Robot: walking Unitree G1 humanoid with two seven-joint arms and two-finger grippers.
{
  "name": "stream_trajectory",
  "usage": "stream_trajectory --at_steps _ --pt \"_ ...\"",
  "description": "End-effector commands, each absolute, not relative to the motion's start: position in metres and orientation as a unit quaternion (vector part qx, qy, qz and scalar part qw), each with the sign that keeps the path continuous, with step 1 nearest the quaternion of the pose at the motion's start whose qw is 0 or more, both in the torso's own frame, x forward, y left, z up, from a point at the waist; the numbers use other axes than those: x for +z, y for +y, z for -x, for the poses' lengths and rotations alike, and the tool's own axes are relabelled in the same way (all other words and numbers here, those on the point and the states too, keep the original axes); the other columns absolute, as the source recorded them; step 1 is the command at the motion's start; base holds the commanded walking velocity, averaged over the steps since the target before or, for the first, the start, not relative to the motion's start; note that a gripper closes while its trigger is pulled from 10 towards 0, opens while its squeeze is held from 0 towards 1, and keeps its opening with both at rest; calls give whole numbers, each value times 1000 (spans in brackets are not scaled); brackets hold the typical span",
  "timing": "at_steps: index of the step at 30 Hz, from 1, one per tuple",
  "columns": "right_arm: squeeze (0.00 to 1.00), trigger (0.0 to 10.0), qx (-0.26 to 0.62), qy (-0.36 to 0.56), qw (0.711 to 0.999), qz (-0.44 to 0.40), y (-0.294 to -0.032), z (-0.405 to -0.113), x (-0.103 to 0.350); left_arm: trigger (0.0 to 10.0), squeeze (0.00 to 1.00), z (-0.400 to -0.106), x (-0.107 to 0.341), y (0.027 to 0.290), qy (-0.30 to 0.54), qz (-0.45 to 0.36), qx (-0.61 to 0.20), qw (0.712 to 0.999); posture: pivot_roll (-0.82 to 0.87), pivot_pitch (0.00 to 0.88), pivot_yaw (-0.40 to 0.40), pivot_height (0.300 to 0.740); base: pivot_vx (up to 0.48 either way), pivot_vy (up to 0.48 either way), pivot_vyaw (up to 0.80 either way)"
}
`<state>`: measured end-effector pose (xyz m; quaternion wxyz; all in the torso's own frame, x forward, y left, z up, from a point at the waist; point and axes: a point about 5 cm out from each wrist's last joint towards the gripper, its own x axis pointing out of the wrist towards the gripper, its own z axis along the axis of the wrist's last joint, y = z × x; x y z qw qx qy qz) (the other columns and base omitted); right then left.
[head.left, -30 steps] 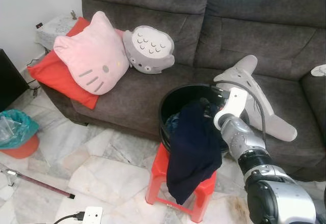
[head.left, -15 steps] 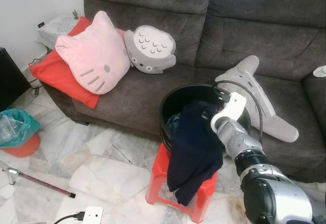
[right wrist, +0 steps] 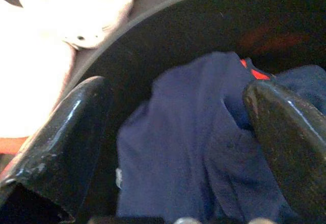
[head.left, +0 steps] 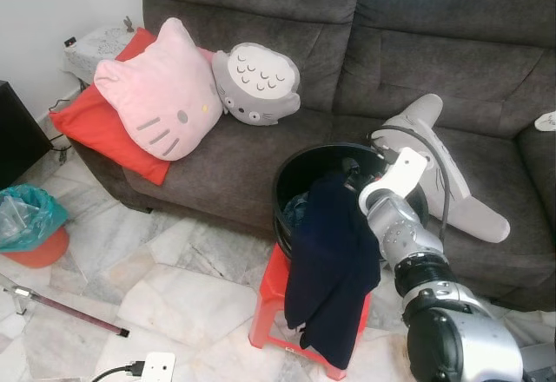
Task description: Hang hanger
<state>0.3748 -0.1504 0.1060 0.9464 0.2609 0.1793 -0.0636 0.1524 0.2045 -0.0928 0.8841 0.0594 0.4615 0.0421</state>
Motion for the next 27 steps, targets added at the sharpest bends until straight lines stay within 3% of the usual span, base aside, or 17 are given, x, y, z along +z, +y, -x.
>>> stream_trajectory --at_steps 1,8,27 --pt "0 10000 -78 180 950 -245 -153 -373 108 10000 0 -146 -96 205 477 -66 35 876 -49 64 5 740 0 0 0" --pt "0 10000 -152 179 944 -231 -163 -359 108 10000 0 -146 -96 205 477 -67 34 876 -59 65 5 740 0 0 0" --pt "0 10000 -138 241 934 -222 -166 -354 81 10000 0 -146 -96 205 477 -67 34 876 -54 65 1 740 0 0 0"
